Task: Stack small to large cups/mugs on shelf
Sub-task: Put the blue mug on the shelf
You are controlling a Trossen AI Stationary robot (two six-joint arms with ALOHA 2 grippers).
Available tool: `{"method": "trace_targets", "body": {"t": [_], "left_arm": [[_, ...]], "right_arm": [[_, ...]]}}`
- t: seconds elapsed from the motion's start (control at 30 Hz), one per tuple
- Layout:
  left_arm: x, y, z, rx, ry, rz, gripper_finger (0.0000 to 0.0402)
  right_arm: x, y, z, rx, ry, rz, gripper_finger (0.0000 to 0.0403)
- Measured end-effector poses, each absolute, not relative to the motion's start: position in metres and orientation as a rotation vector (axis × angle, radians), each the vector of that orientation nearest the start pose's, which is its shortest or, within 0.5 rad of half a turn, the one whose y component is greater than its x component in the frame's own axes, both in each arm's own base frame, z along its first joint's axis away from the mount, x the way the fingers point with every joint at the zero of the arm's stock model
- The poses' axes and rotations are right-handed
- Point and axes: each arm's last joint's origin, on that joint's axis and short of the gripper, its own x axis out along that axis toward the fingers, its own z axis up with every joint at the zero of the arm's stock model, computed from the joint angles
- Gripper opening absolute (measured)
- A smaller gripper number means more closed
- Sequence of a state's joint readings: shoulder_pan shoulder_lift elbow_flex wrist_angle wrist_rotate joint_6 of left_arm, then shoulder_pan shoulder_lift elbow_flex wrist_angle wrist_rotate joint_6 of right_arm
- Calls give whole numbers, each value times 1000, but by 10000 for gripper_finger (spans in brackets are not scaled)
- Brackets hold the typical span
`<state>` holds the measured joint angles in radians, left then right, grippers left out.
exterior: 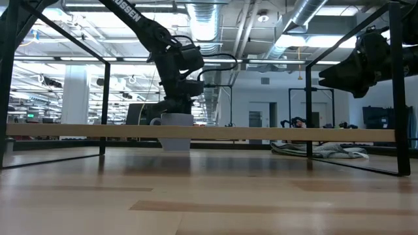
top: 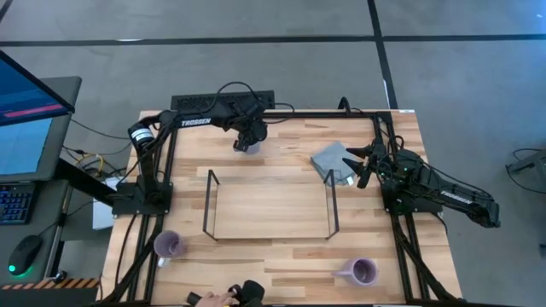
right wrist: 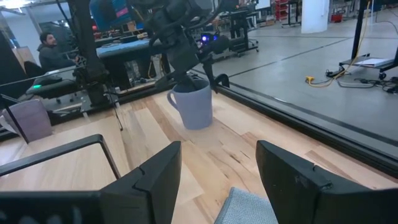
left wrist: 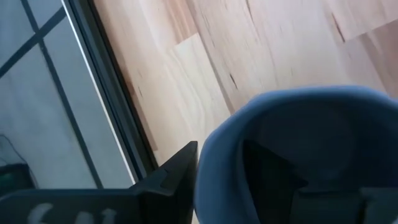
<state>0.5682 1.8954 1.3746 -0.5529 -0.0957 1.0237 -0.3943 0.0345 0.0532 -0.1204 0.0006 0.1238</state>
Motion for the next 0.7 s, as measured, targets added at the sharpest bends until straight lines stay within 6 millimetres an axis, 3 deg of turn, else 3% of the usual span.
{"method": "trace_targets", "body": {"t": [0.2, 0.5, 0.7], "left_arm": [[329, 214, 199, 626, 1251, 26, 106], [328, 212, 204, 582, 1238, 40, 26], [328, 213, 202, 507, 1226, 75, 29]], "right_arm": [[89, -37, 167, 142, 75, -400, 230], [89, -37, 167, 142, 76, -400, 230], [89, -37, 167, 142, 76, -400, 230]]}}
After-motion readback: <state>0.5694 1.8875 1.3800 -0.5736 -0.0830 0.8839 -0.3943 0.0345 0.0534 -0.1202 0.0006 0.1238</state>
